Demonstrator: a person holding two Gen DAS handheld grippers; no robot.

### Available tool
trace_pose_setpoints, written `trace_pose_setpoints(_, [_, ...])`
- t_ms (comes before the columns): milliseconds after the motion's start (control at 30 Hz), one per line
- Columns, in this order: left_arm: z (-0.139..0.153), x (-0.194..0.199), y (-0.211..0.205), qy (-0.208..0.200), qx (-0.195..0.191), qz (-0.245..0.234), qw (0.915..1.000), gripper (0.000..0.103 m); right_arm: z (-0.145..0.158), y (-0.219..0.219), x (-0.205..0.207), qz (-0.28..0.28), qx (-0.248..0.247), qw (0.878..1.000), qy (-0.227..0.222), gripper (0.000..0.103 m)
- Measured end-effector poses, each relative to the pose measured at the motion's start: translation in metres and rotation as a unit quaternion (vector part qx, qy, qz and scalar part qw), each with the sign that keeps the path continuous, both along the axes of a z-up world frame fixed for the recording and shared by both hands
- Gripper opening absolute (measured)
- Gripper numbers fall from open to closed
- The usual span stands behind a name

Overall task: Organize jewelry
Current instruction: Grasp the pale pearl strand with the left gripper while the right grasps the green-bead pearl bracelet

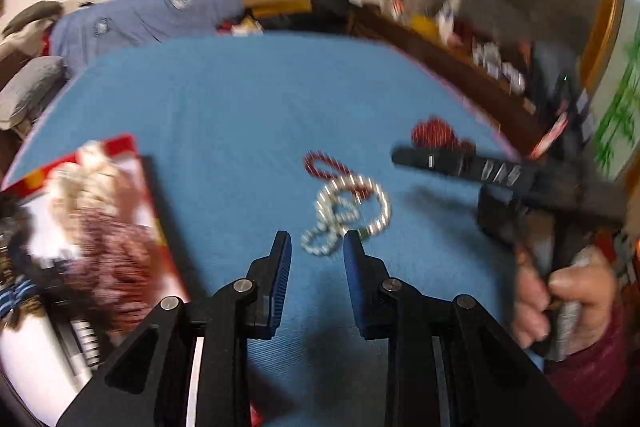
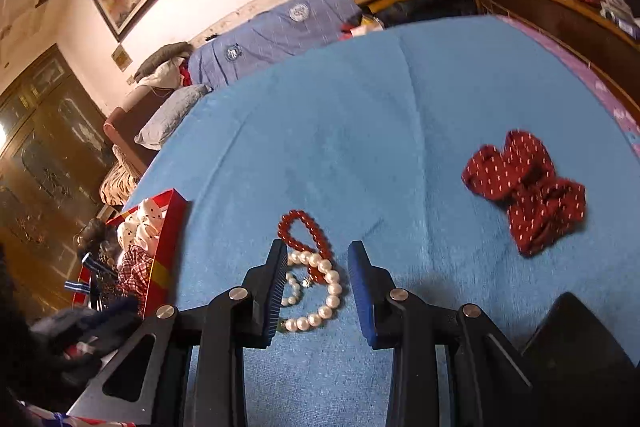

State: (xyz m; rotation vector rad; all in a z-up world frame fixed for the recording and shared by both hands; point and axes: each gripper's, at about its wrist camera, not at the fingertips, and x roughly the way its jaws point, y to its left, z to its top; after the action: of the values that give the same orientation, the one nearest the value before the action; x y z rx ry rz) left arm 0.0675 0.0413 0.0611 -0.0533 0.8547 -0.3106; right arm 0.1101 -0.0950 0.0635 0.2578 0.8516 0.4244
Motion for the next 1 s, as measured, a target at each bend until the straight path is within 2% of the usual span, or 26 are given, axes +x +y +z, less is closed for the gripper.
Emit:
trace_pose_setpoints(133, [-0.019, 0.013, -0.021, 0.013, 0.031, -0.019, 0.9993, 0.025, -0.004, -0.008, -0.003, 0.001, 0.021, 1.000, 0.015, 0.034])
trace_pose_setpoints(333, [-0.039, 0.030, -0.038, 0.026, 0.087, -0.005, 0.9958, 0.025, -0.004, -0.019, -0.001, -0.011, 0.038, 0.999, 0.021, 0.034])
trace_pose_setpoints(467, [-0.042, 0.031, -0.038, 0.024, 0.096, -0.002, 0.9951, 0.005, -0.005, -0.019, 0.001, -0.012, 0.041, 0.999, 0.026, 0.034])
trace_pose_setpoints(600, [-0.042, 0.034, -0.037, 0.020, 0.098, 0.025, 0.9947, 0.005, -0.006, -0.016, 0.001, -0.009, 0.033, 0.999, 0.026, 0.034])
trace_pose_setpoints(667, [-0.038, 0.032, -0.032, 0.017, 0.083, 0.033, 0.9959, 0.005, -0.008, -0.014, 0.001, -0.008, 0.028, 0.999, 0.028, 0.034])
trace_pose_setpoints(833, [-0.012, 0.020, -0.014, -0.026, 0.031, 0.037, 0.9985, 0.005, -0.021, -0.009, 0.008, -0.007, 0.009, 0.999, 0.046, 0.034])
trace_pose_setpoints(1000, [0.004, 0.013, -0.001, -0.049, 0.010, 0.042, 0.9978, 0.005, -0.031, 0.006, 0.012, 0.010, -0.032, 0.998, 0.048, 0.031])
